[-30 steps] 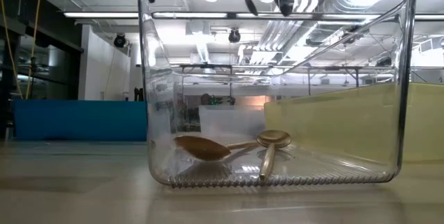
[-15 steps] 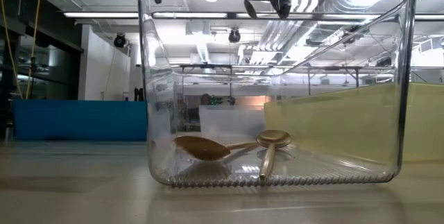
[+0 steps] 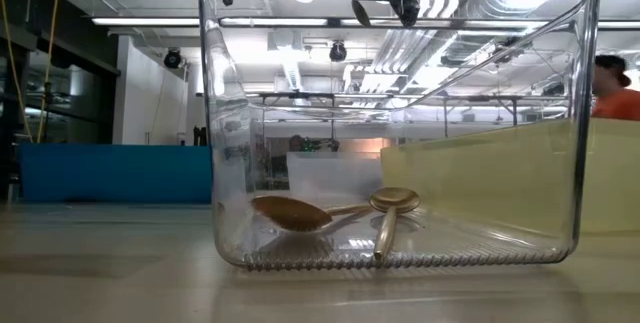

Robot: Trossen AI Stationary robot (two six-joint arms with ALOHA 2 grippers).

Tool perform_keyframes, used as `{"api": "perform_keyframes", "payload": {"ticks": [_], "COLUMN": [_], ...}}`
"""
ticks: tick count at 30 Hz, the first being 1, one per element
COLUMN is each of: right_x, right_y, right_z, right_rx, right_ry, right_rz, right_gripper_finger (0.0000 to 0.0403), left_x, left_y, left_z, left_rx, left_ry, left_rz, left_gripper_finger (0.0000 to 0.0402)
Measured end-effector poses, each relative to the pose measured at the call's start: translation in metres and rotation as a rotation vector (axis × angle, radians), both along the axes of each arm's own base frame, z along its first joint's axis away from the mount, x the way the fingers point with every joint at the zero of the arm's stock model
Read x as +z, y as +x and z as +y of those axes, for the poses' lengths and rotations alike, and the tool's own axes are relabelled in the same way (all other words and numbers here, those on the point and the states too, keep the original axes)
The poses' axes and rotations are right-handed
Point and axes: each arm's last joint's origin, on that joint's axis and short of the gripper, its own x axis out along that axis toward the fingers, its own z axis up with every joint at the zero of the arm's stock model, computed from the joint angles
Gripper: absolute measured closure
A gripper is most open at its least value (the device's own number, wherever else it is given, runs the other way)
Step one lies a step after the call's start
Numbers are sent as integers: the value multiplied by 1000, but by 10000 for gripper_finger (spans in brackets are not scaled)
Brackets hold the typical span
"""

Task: Sort silverware by color (type)
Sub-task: Put the gold spoon into the transparent bin

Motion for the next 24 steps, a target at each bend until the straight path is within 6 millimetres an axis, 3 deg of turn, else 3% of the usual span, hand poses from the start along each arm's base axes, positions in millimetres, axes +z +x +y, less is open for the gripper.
{"api": "perform_keyframes", "payload": {"ticks": [24], "right_x": [0], "right_y": [0], "right_z": [0], "right_rx": [-2], "right_ry": [3], "right_rz": [0], "right_gripper_finger": [403], "left_x": [-1], "left_y": [0], "left_z": [0], "left_rx": [-1], "left_ry": [-1], "left_rz": [11], "left_gripper_finger": [303]}}
